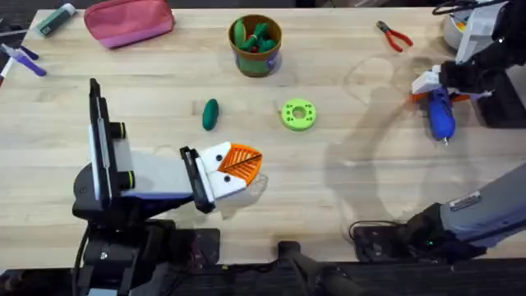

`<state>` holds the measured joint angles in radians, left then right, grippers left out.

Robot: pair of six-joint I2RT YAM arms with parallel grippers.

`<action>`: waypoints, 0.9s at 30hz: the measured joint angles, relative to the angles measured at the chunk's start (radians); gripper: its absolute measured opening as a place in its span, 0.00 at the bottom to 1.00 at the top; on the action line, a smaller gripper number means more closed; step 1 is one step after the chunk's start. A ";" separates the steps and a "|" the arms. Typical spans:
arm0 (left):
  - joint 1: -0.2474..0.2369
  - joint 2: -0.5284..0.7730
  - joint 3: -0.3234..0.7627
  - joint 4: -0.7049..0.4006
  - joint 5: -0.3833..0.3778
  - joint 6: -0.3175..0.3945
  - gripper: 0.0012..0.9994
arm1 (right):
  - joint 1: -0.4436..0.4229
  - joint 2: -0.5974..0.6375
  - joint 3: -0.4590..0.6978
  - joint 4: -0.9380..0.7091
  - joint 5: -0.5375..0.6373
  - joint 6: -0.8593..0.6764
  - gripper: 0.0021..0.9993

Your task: Pick up the gripper from the table and insert it into the empty holder that is missing its gripper. Then pick up a screw, insert it into the mounting hole, and use the screwdriver to tighten it. Finally, clean up the table by picking up the vegetable and placing it into the bucket.

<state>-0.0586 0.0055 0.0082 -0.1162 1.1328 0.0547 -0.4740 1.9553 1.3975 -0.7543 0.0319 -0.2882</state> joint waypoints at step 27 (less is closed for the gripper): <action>0.000 0.000 0.000 0.000 0.000 0.000 0.02 | 0.000 0.000 -0.005 0.020 0.020 0.006 0.03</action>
<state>-0.0586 0.0051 0.0082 -0.1162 1.1328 0.0547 -0.4744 1.9553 1.3930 -0.7341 0.0521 -0.2817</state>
